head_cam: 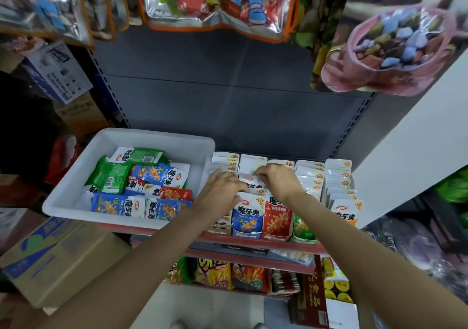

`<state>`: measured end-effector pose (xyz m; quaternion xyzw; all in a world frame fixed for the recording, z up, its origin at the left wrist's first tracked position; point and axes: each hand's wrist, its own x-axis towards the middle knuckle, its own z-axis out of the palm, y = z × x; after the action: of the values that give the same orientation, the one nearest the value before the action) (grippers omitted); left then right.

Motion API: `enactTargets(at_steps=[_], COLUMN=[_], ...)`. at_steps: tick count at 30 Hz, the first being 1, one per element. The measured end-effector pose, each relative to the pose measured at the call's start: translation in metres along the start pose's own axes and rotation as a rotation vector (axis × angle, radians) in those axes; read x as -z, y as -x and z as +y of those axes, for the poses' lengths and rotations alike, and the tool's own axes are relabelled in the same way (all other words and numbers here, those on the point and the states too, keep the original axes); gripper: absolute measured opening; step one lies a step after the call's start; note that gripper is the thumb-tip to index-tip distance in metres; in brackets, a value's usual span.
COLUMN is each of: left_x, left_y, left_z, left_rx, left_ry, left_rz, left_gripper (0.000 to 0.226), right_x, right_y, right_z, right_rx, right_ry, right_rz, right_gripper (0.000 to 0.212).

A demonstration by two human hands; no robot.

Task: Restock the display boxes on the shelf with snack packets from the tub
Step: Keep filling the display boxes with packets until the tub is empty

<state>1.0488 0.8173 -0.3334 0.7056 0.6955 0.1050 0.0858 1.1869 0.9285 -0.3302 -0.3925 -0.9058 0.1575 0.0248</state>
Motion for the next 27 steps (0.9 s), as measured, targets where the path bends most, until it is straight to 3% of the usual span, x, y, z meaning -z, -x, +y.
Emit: enactTargets(at_steps=[5, 9, 11, 15, 21, 27], left_x=[-0.003, 0.003, 0.010, 0.015, 0.015, 0.006], left_y=[0.001, 0.010, 0.020, 0.047, 0.090, 0.095], left_z=[-0.004, -0.017, -0.031, -0.078, -0.148, -0.184], left_rx=[0.000, 0.042, 0.100, 0.348, 0.607, 0.556], left_ry=[0.038, 0.233, 0.341, 0.421, 0.346, 0.195], left_rz=[0.003, 0.137, 0.224, 0.275, 0.089, -0.199], left_gripper=[0.036, 0.031, 0.027, 0.024, 0.028, 0.041], right_x=[0.007, 0.019, 0.023, 0.013, -0.040, -0.097], right_y=[-0.003, -0.003, -0.005, -0.015, -0.044, -0.069], right_z=[0.002, -0.012, -0.031, -0.086, -0.169, -0.199], right_rx=[0.016, -0.013, 0.026, 0.115, 0.190, 0.066], right_ry=[0.005, -0.068, -0.172, -0.336, -0.236, 0.119], right_rz=[-0.097, 0.082, 0.143, 0.099, -0.171, -0.474], right_gripper=[0.035, 0.031, 0.028, 0.025, 0.029, 0.034])
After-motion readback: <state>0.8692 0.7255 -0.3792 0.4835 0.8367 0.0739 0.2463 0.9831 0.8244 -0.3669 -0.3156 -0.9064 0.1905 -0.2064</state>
